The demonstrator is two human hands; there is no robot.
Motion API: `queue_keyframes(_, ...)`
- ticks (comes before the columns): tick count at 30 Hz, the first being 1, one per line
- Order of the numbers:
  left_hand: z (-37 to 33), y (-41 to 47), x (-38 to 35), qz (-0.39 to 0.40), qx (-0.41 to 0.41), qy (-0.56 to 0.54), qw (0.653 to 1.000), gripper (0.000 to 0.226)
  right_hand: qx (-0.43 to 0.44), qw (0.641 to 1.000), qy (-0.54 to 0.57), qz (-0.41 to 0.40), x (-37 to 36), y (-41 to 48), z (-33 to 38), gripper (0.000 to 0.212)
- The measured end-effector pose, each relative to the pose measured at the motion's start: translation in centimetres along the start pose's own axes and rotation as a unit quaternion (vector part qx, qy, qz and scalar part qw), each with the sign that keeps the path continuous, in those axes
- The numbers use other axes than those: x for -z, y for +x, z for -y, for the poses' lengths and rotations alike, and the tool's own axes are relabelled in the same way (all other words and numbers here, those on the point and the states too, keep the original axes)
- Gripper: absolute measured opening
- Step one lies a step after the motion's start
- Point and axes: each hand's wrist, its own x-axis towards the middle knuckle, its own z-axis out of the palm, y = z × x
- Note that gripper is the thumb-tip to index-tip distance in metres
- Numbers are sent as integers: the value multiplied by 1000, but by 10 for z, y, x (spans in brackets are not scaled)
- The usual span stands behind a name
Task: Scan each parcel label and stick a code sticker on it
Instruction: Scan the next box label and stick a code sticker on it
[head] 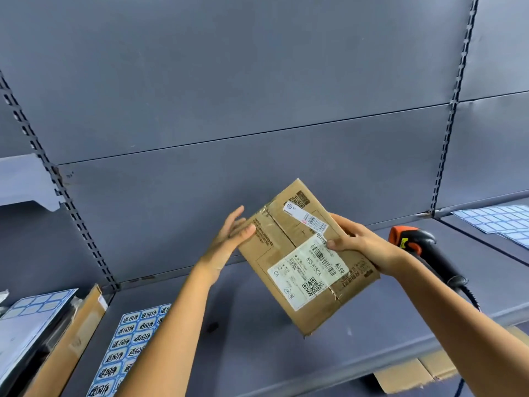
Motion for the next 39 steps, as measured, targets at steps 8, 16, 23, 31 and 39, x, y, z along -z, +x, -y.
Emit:
queue_keyframes(8, 9, 1, 11, 1, 40, -19, 999, 96, -11, 977, -94, -191, 31, -13, -6, 63)
queue_keyframes(16, 69, -24, -32, -114, -6, -280, 953, 93, -360, 741, -359, -439, 105, -63, -87, 66)
queue_keyframes(23, 94, -27, -59, -187, -13, -350, 918, 61, -273, 823, -208, -453, 106, -55, -75, 16)
queue_keyframes(31, 102, -17, -68, -163, -13, -266, 950, 67, -37, 914, 109, -388, 33, -41, -29, 23)
queue_keyframes(39, 106, -8, -64, -127, 2, -284, 950, 68, -56, 958, 22, -281, -55, -55, -9, 20)
